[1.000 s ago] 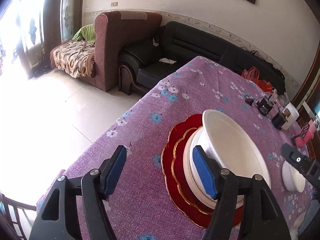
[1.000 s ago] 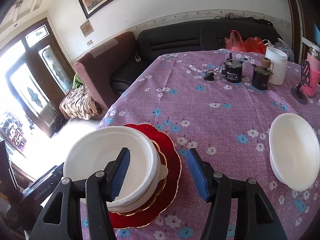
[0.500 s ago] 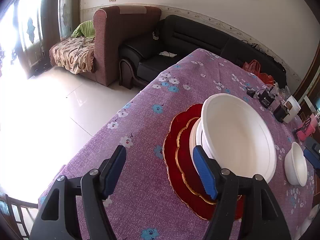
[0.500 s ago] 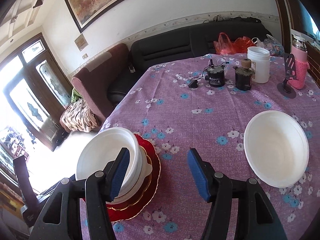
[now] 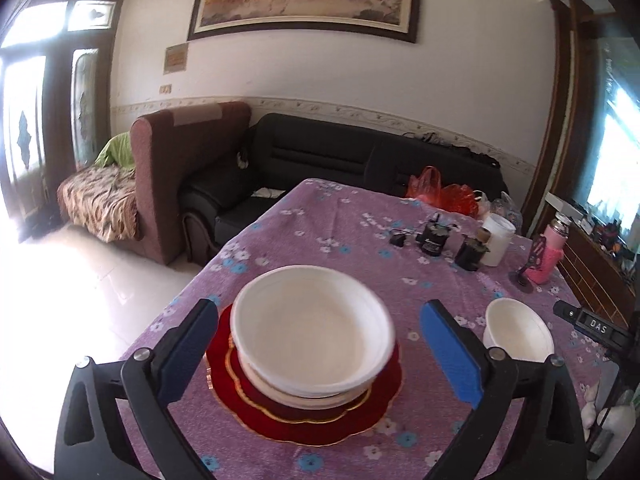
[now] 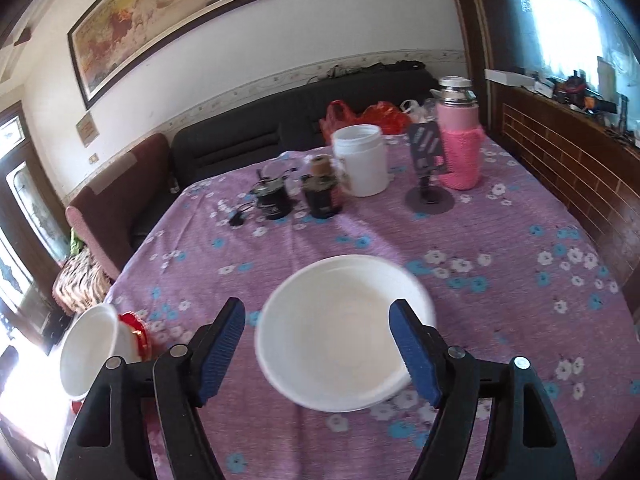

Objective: Organize plates and bowls
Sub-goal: 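Move both grippers toward the small white bowl on the cloth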

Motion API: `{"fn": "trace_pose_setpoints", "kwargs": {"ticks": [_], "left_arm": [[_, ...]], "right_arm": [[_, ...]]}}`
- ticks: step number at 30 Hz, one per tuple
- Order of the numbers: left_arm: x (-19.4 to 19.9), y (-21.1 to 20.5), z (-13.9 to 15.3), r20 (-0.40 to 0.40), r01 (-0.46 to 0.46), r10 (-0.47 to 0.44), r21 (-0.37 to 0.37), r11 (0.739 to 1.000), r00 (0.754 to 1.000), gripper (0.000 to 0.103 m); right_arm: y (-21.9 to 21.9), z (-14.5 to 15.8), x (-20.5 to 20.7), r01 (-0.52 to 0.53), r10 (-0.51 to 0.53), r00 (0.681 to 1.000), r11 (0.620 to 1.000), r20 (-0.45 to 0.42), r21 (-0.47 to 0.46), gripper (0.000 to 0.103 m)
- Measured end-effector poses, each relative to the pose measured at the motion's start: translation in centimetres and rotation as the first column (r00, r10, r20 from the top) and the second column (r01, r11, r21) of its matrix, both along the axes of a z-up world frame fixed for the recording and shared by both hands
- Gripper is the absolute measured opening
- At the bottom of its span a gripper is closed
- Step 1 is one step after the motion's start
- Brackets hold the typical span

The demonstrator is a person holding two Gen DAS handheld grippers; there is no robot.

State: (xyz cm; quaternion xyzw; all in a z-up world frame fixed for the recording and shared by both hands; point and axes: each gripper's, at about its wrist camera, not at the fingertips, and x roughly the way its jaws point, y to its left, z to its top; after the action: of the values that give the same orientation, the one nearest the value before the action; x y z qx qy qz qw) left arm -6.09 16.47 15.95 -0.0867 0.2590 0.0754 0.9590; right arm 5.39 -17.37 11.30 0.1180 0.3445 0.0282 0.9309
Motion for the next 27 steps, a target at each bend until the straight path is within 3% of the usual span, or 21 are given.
{"fn": "trace_pose_setpoints", "kwargs": {"ticks": [3, 8, 13, 20, 27], "left_arm": [[1.8, -4.1, -0.2, -0.045, 0.1, -0.099, 0.008, 0.995, 0.994, 0.102], [5.6, -10.0, -2.2, -0.146, 0.228, -0.231, -0.034, 0.973, 0.962, 0.102], [9.9, -14.2, -4.0, -0.222, 0.278, -0.277, -0.029, 0.96, 0.935, 0.102], [14.5, -17.6, -7.1, -0.292, 0.282, -0.265, 0.016, 0.959, 0.919, 0.102], [18.2, -19.9, -10.1, -0.346, 0.298, -0.285, -0.018, 0.954, 0.894, 0.102]], "right_arm": [[-4.3, -1.2, 0.5, 0.077, -0.076, 0.996, 0.996, -0.039, 0.044, 0.082], [-8.4, -3.5, 1.6, 0.124, -0.115, 0.988, 0.989, -0.105, 0.086, 0.082], [-8.3, -5.4, 3.8, 0.086, -0.069, 0.988, 0.989, -0.141, 0.122, 0.082], [-8.0, -7.3, 4.5, 0.058, -0.045, 0.994, 0.991, -0.104, 0.122, 0.082], [-8.2, -8.3, 5.0, 0.024, -0.005, 0.992, 0.988, -0.124, 0.151, 0.079]]}}
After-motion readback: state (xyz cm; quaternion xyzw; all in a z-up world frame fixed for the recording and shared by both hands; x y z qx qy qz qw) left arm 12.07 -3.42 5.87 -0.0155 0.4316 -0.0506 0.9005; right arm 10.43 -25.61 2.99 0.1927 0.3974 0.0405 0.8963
